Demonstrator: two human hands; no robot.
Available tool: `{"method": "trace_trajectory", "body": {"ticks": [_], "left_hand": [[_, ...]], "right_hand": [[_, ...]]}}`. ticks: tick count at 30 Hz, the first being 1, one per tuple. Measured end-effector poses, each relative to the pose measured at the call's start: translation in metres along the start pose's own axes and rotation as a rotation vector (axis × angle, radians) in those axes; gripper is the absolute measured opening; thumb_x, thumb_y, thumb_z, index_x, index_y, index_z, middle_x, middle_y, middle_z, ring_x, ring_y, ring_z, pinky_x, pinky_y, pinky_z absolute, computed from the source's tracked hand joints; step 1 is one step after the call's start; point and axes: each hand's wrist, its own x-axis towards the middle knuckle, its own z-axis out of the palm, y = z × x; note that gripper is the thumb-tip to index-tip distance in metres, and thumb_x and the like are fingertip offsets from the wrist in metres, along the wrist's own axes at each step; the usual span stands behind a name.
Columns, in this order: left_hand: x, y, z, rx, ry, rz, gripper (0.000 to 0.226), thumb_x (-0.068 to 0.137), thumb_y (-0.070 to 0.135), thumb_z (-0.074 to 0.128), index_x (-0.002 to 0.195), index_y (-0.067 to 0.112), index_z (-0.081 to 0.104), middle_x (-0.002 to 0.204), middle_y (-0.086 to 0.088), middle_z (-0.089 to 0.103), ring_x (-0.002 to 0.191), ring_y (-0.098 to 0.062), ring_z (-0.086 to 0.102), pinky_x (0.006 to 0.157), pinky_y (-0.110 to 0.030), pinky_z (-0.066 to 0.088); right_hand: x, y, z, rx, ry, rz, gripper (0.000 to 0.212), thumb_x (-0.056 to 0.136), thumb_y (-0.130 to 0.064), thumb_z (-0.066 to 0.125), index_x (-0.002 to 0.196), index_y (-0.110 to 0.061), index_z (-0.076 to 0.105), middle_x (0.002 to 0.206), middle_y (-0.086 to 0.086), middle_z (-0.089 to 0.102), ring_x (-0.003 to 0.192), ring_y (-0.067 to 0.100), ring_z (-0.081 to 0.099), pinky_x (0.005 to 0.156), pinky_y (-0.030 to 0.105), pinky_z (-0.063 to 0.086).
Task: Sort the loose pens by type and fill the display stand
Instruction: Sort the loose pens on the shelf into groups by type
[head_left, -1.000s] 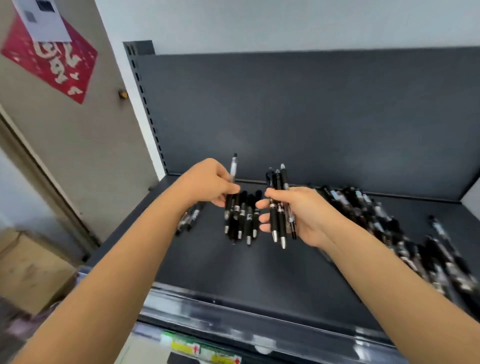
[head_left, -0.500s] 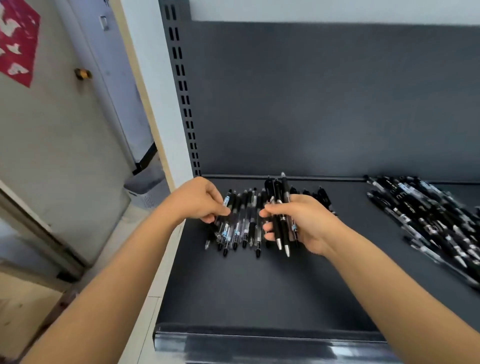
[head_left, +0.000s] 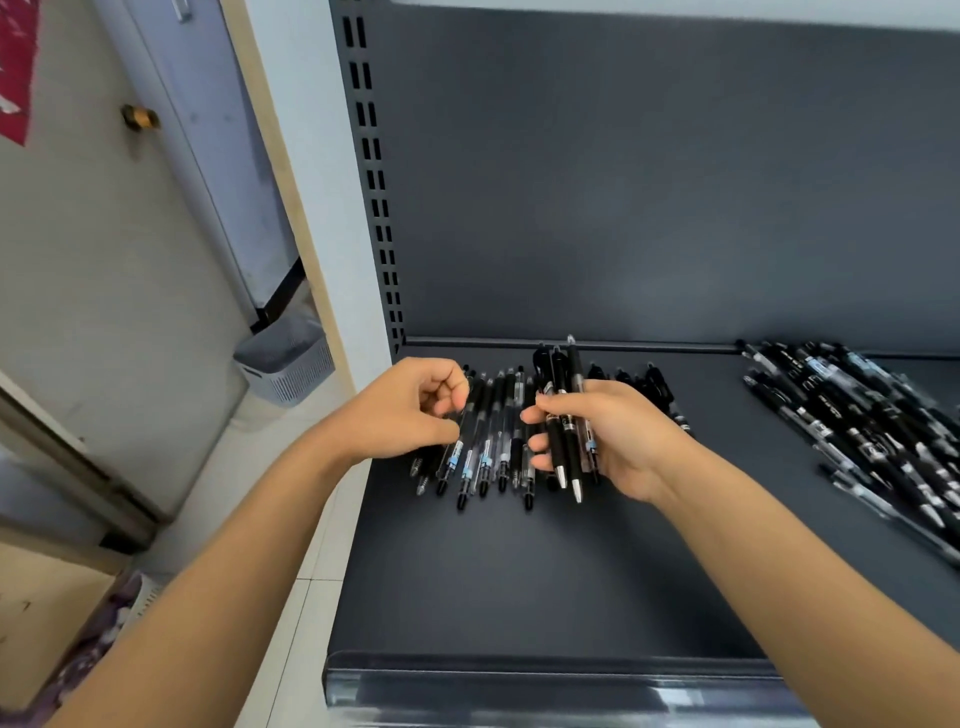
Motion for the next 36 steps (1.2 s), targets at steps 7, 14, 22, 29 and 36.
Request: {"method": "trace_trajectory", "body": {"ticks": [7,14,22,29,36], "left_hand": [[0.003,0.02,0.011,-0.061,0.242,0.05,0.012,0.079,0.012,0.074,0.077,0.013,0.063,0.064,0.006,0.058,0.06,-0.01,0.05,0.061,-0.024,0.044],[0.026,0.078,0.049,-0.052,0.123,-0.14,0.046,0.087,0.045,0.064,0.08,0.0,0.062,0.063,-0.006,0.06,0.056,-0.014,0.058,0.059,-0.029,0.053],[0.062,0.121,0.094,-0.468,0.109,-0.219,0.028,0.085,0.019,0.071,0.101,-0.004,0.068,0.091,-0.014,0.073,0.07,-0.021,0.071,0.066,-0.03,0.061],[0.094,0.125,0.131,-0.057,0.087,-0.287,0.025,0.076,0.02,0.076,0.086,0.0,0.065,0.067,-0.011,0.072,0.058,-0.019,0.072,0.072,-0.033,0.06],[0.104,0.134,0.142,0.424,0.135,-0.344,0.042,0.076,0.043,0.075,0.068,0.012,0.049,0.039,0.003,0.054,0.042,-0.008,0.058,0.043,-0.022,0.038]], "right_hand": [[-0.006,-0.003,-0.001,0.048,-0.079,0.005,0.015,0.095,-0.003,0.048,0.102,0.004,0.06,0.104,0.018,0.072,0.071,0.028,0.069,0.067,0.041,0.06],[-0.023,-0.009,-0.015,0.073,-0.194,-0.084,0.019,0.094,-0.001,0.05,0.107,0.002,0.064,0.097,0.019,0.071,0.083,0.027,0.07,0.076,0.044,0.06],[-0.051,-0.019,-0.082,-0.022,-0.001,-0.178,0.019,0.093,-0.001,0.053,0.11,-0.001,0.063,0.093,0.011,0.069,0.077,0.019,0.069,0.074,0.041,0.06],[-0.055,-0.014,-0.133,-0.135,0.192,-0.087,0.027,0.085,0.003,0.065,0.111,-0.001,0.059,0.096,0.016,0.066,0.062,0.019,0.064,0.052,0.031,0.058],[-0.041,-0.003,-0.148,-0.232,0.205,-0.033,0.031,0.083,0.0,0.069,0.112,-0.001,0.056,0.088,0.012,0.06,0.059,0.018,0.059,0.051,0.032,0.059]]}}
